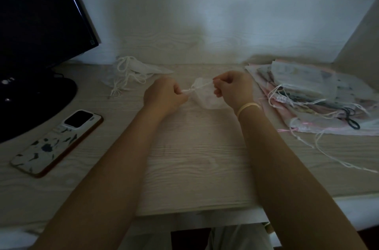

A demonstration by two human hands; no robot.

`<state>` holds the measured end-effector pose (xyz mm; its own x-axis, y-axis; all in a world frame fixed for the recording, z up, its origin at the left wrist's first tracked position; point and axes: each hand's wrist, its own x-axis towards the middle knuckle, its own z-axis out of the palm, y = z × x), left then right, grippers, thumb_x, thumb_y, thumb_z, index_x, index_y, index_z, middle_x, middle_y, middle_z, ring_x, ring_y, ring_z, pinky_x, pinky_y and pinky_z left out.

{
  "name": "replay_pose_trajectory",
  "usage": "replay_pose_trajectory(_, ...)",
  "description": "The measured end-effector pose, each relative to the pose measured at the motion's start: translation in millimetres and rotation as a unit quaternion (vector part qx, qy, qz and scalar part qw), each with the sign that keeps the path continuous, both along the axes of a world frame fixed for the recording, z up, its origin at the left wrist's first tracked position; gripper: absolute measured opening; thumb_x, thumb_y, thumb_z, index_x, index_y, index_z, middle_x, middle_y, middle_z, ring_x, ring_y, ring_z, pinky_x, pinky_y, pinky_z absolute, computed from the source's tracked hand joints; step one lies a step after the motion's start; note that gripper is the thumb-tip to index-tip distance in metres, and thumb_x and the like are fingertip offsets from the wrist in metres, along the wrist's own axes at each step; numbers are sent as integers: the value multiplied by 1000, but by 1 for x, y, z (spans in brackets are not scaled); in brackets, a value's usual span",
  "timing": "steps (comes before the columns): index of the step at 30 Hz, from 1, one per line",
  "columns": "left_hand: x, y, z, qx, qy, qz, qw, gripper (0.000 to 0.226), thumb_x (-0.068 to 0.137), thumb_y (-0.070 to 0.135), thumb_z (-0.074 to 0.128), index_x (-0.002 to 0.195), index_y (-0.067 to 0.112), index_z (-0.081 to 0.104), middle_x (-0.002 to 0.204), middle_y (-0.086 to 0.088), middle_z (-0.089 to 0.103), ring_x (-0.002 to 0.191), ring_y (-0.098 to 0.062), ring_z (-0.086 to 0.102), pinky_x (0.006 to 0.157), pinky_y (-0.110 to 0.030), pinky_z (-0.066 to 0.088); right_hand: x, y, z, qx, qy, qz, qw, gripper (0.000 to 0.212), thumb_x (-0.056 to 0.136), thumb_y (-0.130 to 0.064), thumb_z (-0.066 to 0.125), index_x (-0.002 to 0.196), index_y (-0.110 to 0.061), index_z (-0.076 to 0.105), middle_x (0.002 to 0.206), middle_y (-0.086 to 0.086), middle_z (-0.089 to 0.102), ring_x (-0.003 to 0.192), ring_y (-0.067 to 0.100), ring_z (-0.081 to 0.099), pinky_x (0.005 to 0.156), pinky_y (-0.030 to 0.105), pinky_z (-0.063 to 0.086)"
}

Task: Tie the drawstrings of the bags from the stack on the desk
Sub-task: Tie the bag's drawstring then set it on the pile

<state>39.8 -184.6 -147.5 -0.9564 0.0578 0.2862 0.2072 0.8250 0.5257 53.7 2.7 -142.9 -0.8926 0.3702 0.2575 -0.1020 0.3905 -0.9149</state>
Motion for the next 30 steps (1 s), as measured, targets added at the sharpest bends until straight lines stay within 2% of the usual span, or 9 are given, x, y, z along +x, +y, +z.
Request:
replay_pose_trajectory(4, -1, -4, -3, -7, 13, 8, 1000, 13, 72, 33, 69, 73, 23, 61, 89, 2, 62, 84, -19, 59, 71, -28, 44, 5, 3, 6, 86, 5, 57, 995, 5, 83, -17, 70, 86, -14, 72, 61, -1, 63, 43, 3, 52, 52, 20, 46)
replay_pose_trajectory(8, -3, 0, -1, 100, 27, -12, 995, 11, 74, 27, 67, 75, 21, 58, 83, -1, 64, 79, -23, 61, 71, -34, 51, 9, -6, 8, 304, -112, 141, 935, 51, 66, -48, 81, 107, -24, 64, 86, -1, 62, 78, 13, 58, 71, 23, 41)
replay_pose_trajectory(11, -7, 2, 7, 180, 26, -32, 983, 12, 75, 33, 59, 73, 24, 52, 79, -4, 67, 72, -25, 67, 69, -43, 56, 4, -26, 7, 415, -125, 109, 894, 34, 79, -41, 71, 105, -19, 66, 102, 5, 68, 96, 22, 61, 80, 26, 43)
replay_pose_trajectory(15, -16, -12, 18, 216, 47, -44, 974, 8, 77, 33, 50, 78, 25, 47, 78, -5, 65, 68, -25, 68, 64, -47, 57, -9, -56, 19, 186, -43, 57, 980, 21, 93, -26, 55, 82, -13, 68, 62, 9, 69, 50, 21, 66, 55, 30, 55)
replay_pose_trajectory(18, -19, -35, 35, 196, 103, -28, 975, 6, 82, 27, 53, 83, 22, 50, 85, -4, 63, 67, -21, 63, 66, -39, 53, -27, -87, 31, 68, 53, 40, 995, 20, 93, -18, 54, 83, -10, 70, 64, 9, 69, 53, 21, 67, 57, 38, 58)
replay_pose_trajectory(21, -20, -72, 44, 140, 141, 3, 980, 6, 87, 19, 58, 84, 16, 53, 101, 1, 53, 68, -14, 56, 63, -28, 43, -51, -125, 41, 125, 97, 60, 986, 21, 93, -20, 52, 96, -11, 72, 79, 7, 71, 73, 22, 68, 72, 41, 56)
replay_pose_trajectory(24, -27, -101, 39, 68, 113, 30, 991, 9, 90, 23, 56, 92, 15, 58, 120, -1, 46, 80, -19, 58, 69, -33, 49, -67, -152, 43, 210, 12, 116, 971, 32, 95, -22, 51, 124, -16, 60, 109, 8, 69, 100, 25, 64, 90, 36, 50)
replay_pose_trajectory(27, -32, -121, 36, 21, 40, 42, 998, 27, 92, 24, 54, 115, 11, 60, 132, -5, 40, 99, -24, 57, 84, -39, 50, -72, -164, 42, 226, -57, 129, 964, 46, 91, -15, 49, 136, -22, 46, 114, 11, 66, 100, 28, 62, 90, 41, 52)
replay_pose_trajectory(30, -24, -120, 40, 8, 75, 59, 995, 28, 91, 25, 53, 115, 11, 58, 126, -7, 43, 95, -25, 56, 71, -33, 44, -67, -159, 47, 221, -55, 100, 969, 45, 91, -9, 44, 134, -20, 49, 115, 12, 64, 98, 28, 62, 87, 42, 53)
